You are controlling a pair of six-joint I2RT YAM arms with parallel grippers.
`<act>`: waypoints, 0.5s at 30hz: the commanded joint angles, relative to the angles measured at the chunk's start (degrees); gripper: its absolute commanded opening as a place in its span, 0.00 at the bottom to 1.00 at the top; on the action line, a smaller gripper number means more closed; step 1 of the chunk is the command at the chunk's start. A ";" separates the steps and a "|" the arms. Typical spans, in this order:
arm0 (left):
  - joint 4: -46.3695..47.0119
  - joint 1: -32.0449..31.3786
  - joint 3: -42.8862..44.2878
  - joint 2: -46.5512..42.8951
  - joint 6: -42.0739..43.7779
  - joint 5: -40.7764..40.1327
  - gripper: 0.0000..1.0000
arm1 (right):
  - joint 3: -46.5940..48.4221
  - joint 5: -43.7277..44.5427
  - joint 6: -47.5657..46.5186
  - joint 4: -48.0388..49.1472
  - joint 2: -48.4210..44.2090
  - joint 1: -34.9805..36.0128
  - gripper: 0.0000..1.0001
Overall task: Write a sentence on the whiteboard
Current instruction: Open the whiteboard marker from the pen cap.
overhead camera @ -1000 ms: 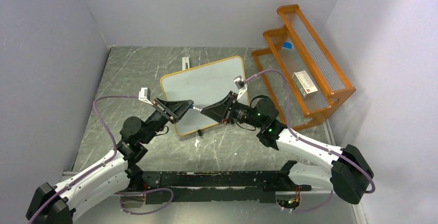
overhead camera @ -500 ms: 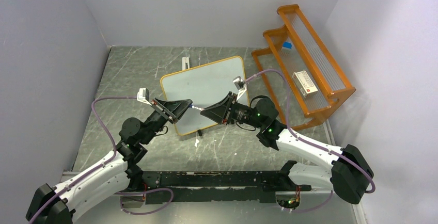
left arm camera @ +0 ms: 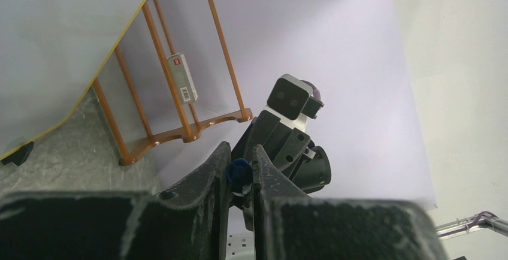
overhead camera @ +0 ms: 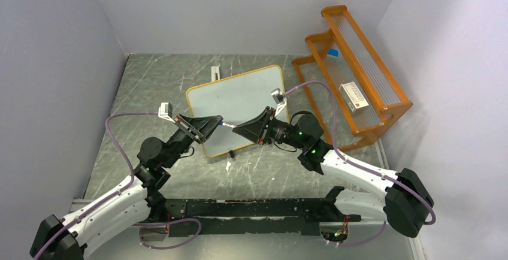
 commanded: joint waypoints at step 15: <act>-2.38 0.41 -0.87 -2.81 0.61 -7.93 0.05 | -1.27 0.33 -3.92 -2.72 -6.50 0.02 0.00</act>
